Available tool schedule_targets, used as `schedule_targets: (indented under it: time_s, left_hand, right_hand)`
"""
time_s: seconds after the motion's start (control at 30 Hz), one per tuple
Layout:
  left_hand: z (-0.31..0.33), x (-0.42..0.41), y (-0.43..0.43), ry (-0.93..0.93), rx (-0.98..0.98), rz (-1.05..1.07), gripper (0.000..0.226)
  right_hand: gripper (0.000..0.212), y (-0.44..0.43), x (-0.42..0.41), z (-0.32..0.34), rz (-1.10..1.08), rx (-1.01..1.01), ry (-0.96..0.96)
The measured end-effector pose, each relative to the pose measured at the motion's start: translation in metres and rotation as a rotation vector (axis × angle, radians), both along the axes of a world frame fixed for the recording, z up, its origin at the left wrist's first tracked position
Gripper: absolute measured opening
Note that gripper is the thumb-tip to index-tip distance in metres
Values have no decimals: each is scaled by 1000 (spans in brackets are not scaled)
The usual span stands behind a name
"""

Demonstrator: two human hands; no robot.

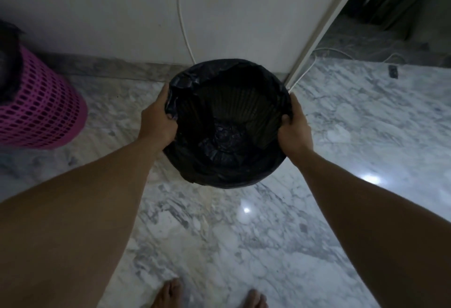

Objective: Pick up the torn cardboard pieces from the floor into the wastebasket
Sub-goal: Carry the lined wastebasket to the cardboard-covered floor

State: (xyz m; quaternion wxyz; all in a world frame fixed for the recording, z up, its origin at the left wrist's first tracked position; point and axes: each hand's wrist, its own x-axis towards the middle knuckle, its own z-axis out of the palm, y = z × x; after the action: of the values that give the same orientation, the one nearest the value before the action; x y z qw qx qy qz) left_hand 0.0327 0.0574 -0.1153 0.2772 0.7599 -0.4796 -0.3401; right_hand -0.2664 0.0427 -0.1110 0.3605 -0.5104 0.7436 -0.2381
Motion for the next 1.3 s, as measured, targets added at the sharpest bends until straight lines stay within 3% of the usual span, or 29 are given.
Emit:
schedule_targets:
  time_s: [0.27, 0.4, 0.8, 1.07, 1.3]
  left_hand:
    - [157, 29, 60, 50, 6, 61, 77]
    - [253, 52, 91, 27, -48, 198, 74]
    - [525, 142, 255, 322, -301, 553, 68]
    - [637, 183, 398, 342, -366, 873, 58]
    - [693, 157, 562, 334, -494, 1206, 63]
  right_hand:
    - [60, 33, 25, 149, 79, -36, -70]
    - [58, 38, 54, 241, 133, -81, -124]
    - [60, 101, 183, 506, 477, -169, -242]
    - [57, 181, 283, 609, 762, -106, -374]
    - [51, 280, 362, 679, 1224, -95, -426]
